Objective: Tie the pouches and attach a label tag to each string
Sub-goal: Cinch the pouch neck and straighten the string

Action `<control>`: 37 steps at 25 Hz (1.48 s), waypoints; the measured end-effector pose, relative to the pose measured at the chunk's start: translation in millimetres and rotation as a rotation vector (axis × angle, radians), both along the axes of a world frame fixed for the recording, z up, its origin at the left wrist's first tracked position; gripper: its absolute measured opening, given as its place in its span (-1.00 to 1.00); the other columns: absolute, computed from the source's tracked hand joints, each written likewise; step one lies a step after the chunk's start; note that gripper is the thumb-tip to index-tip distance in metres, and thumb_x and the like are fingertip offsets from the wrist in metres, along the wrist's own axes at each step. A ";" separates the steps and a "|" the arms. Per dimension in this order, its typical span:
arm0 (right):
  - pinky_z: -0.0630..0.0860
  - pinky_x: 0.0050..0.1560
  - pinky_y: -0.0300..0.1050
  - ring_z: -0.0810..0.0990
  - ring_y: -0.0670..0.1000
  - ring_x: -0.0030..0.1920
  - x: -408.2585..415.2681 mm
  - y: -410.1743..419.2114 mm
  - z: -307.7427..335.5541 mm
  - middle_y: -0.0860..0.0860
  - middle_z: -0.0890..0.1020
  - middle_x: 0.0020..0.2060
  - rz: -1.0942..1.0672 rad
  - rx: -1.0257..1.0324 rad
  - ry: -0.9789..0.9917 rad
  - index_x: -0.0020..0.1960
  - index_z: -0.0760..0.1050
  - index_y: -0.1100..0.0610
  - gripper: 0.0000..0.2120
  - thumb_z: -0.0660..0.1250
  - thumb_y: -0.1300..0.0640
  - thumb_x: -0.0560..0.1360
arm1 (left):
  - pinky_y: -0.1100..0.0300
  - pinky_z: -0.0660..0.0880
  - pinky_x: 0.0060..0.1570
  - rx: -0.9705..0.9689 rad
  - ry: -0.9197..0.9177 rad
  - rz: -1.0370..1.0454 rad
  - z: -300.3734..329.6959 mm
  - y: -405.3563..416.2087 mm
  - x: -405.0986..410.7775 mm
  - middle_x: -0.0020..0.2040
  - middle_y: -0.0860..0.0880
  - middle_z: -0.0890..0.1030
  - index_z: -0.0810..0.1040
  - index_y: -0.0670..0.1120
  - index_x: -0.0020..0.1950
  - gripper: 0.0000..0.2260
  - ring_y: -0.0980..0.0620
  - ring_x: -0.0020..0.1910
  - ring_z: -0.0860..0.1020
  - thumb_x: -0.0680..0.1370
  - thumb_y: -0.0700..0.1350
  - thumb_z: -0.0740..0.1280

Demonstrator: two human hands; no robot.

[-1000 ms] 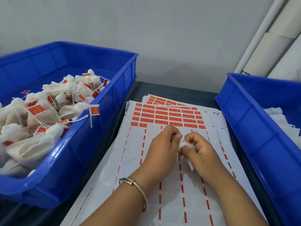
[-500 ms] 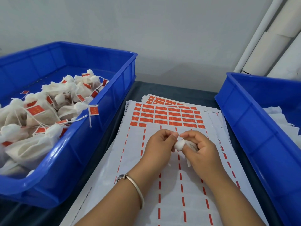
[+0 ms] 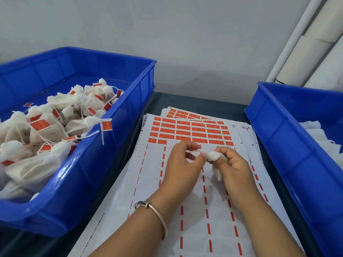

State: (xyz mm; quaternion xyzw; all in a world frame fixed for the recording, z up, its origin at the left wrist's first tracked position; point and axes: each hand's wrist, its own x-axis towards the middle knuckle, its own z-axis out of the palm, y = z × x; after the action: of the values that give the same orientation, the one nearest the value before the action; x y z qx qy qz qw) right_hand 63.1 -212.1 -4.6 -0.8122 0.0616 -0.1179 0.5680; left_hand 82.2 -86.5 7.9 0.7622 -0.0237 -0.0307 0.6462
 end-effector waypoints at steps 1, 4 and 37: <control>0.43 -0.30 -0.46 0.54 -0.32 -0.09 0.0 -1.0 0.5 -0.36 0.59 -0.17 -0.012 0.043 0.009 -0.07 0.54 -0.10 -0.93 0.29 -0.05 0.51 | 0.57 0.38 -0.31 0.067 -0.091 -0.031 -1.8 0.2 -1.7 -0.05 0.32 0.42 0.40 0.24 -0.11 -0.76 0.30 -0.04 0.45 0.48 -0.08 0.39; 0.45 -0.18 -0.36 0.59 -0.15 -0.05 -0.5 -1.6 0.1 -0.27 0.63 -0.16 -0.023 0.134 0.038 -0.05 0.55 -0.12 -0.91 0.29 -0.07 0.50 | 0.61 0.30 -0.16 0.280 -0.296 -0.102 -6.7 -1.6 -5.1 -0.03 0.46 0.30 0.35 0.31 -0.06 -0.69 0.41 0.05 0.34 0.45 -0.04 0.43; 0.43 -0.26 -0.56 0.55 -0.34 -0.04 -6.0 -4.1 4.7 -0.33 0.64 -0.17 0.042 0.009 -0.068 -0.15 0.58 -0.19 -0.89 0.41 0.03 0.39 | -0.04 0.44 0.25 -0.349 0.412 -0.144 4.6 4.1 2.9 0.19 -0.15 0.58 0.62 -0.13 0.04 -0.86 -0.14 0.17 0.52 0.53 -0.14 0.33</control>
State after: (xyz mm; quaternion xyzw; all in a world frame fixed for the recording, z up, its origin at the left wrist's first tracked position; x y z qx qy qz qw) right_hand 57.1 -216.2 0.1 -0.8064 0.0260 -0.1333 0.5756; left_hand 85.1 -82.4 12.5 0.6133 0.0491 -0.2261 0.7552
